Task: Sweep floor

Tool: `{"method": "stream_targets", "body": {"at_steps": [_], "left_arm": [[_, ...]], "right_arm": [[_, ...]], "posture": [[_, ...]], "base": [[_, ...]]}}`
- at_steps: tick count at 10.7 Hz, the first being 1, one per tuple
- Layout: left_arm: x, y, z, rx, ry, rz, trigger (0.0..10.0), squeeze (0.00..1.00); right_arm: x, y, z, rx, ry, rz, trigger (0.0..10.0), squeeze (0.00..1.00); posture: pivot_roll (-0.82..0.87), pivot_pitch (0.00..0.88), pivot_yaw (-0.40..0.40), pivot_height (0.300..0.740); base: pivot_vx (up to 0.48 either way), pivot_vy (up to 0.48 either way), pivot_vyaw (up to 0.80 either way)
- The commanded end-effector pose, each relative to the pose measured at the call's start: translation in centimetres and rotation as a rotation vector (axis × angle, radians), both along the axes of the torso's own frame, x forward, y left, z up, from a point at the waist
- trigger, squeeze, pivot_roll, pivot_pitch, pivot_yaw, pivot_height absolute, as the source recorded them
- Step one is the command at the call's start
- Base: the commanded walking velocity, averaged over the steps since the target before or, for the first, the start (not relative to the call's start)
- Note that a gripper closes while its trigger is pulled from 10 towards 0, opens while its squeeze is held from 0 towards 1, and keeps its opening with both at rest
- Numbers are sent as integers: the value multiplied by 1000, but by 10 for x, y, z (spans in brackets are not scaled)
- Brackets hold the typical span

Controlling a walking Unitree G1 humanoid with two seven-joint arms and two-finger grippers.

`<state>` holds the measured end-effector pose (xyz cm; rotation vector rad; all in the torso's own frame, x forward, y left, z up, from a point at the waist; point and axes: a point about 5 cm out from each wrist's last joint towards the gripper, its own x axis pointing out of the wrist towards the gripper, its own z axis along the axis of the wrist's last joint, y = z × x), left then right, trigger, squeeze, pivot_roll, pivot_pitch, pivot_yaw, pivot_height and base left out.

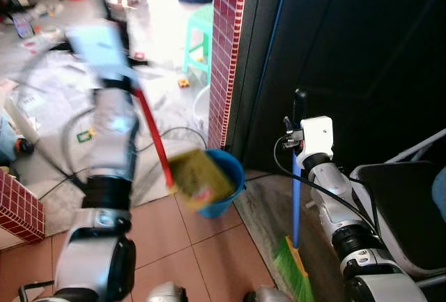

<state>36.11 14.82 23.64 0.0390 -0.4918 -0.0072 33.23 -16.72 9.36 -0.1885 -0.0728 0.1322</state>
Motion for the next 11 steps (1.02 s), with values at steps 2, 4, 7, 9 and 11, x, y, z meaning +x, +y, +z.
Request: {"method": "stream_targets", "body": {"at_steps": [2, 4, 7, 9, 11], "left_arm": [[-8, -27, 11, 142, -97, -143, 10000, 0], [-14, -48, 9, 214, -142, -230, 10000, 0], [-16, -55, 14, 228, -183, -231, 10000, 0], [-9, -61, 41, 166, -280, -136, 10000, 0], [-25, -117, 36, 215, -291, -505, 10000, 0]], "right_arm": [[4, -2, 8, -7, -29, -7, 10000, 0], [5, -2, 9, -10, -35, -13, 10000, 0], [5, -2, 9, -11, -35, -14, 10000, 0], [5, 0, 9, -9, -36, -11, 10000, 0], [6, 1, 10, -13, -39, -10, 10000, 0]], "posture": [[-55, 0, -9, 740], [-56, 0, -7, 740], [-56, 0, -7, 740], [-61, 0, -7, 740], [-61, 0, -6, 740]], "base": [[0, 0, 0], [0, 0, 0], [0, 0, 0], [0, 0, 0], [0, 0, 0]]}}
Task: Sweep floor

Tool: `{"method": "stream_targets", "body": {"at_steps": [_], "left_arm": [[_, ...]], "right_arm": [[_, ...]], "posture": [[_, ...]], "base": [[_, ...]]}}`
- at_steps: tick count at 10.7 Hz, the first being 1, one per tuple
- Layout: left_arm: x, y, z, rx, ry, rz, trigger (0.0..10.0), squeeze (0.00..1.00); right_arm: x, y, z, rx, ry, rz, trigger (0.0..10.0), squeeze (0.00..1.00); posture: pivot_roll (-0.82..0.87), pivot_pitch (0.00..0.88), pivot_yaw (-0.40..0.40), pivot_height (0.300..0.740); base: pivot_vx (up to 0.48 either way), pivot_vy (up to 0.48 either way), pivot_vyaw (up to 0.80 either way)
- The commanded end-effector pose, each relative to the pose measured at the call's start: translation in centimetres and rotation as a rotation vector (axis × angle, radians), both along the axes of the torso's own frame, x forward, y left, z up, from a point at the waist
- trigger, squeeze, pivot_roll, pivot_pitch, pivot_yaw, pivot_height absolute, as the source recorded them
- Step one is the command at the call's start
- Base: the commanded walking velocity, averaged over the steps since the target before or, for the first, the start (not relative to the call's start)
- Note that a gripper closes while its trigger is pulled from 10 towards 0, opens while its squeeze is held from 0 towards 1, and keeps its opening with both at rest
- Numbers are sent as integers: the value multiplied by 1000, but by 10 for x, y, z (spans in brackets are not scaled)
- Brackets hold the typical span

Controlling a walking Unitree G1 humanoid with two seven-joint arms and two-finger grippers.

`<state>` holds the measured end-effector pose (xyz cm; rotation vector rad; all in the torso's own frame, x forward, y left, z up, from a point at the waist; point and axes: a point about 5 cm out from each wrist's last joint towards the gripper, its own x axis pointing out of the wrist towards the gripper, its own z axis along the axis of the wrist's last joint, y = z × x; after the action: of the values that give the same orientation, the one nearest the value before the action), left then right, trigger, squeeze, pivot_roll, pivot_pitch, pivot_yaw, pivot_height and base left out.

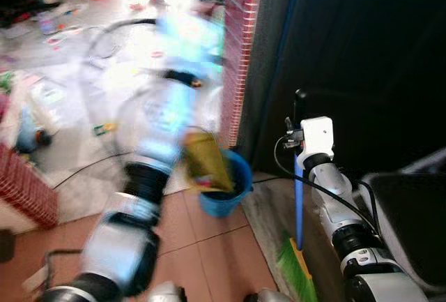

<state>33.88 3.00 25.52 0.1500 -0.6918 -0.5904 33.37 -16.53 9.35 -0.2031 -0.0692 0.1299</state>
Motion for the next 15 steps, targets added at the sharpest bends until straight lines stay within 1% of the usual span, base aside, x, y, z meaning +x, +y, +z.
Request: {"method": "stream_targets", "body": {"at_steps": [1, 2, 3, 4, 5, 6, 7, 9, 10, 11, 12, 13, 14, 15], "left_arm": [[-19, -20, 5, 82, -74, -180, 10000, 0], [-29, -30, -1, 185, -95, -282, 10000, 0], [-38, -35, -7, 274, -131, -347, 10000, 0], [-45, -36, -11, 356, -168, -403, 10000, 0], [-47, -35, -13, 373, -174, -417, 10000, 0], [-49, -33, -11, 415, -261, -373, 10000, 0], [-53, -32, -5, 420, -327, -365, 10000, 0], [-56, -31, 4, 362, -336, -352, 10000, 0], [-55, -25, 22, 290, -400, -270, 10000, 0], [-47, -13, 42, 189, -406, -175, 10000, 0], [-35, 4, 59, 90, -380, -47, 10000, 0], [-23, 25, 73, 16, -362, 92, 10000, 0], [-10, 65, 96, -92, -353, 309, 10000, 0], [-8, 86, 107, -128, -363, 408, 10000, 0]], "right_arm": [[5, -1, 10, 0, -43, -8, 10000, 0], [5, -2, 10, -1, -44, -10, 10000, 0], [5, -3, 10, -3, -44, -12, 10000, 0], [5, -4, 11, -4, -45, -15, 10000, 0], [5, -4, 10, -6, -45, -17, 10000, 0], [5, -5, 10, -9, -46, -20, 10000, 0], [4, -6, 10, -12, -44, -21, 10000, 0], [5, -6, 10, -14, -43, -20, 10000, 0], [5, -5, 10, -15, -43, -21, 10000, 0], [5, -5, 9, -13, -42, -21, 10000, 0], [4, -5, 9, -12, -41, -21, 10000, 0], [4, -4, 9, -10, -40, -20, 10000, 0], [4, -5, 8, -2, -29, -17, 10000, 0], [4, -5, 7, -1, -25, -12, 10000, 0]], "posture": [[-61, 0, -6, 740], [-60, 0, -8, 740], [-58, 0, -7, 740], [-58, 0, -7, 740], [-58, 0, -7, 740], [-62, 0, -10, 740], [-62, 0, -10, 740], [-59, 0, -14, 740], [-56, 0, -15, 740], [-54, 0, -15, 740], [-53, 0, -14, 740], [-53, 0, -14, 740], [-51, 0, -16, 740], [-41, 0, -22, 740]], "base": [[0, 0, 0], [0, 0, 0], [0, 0, 0], [0, 0, 0], [0, 0, 0], [0, 0, 0], [0, 0, 0], [0, 0, 0], [0, 0, 0], [0, 0, 0], [0, 0, 0], [0, 0, 0], [0, 0, 0], [0, 0, 0]]}}
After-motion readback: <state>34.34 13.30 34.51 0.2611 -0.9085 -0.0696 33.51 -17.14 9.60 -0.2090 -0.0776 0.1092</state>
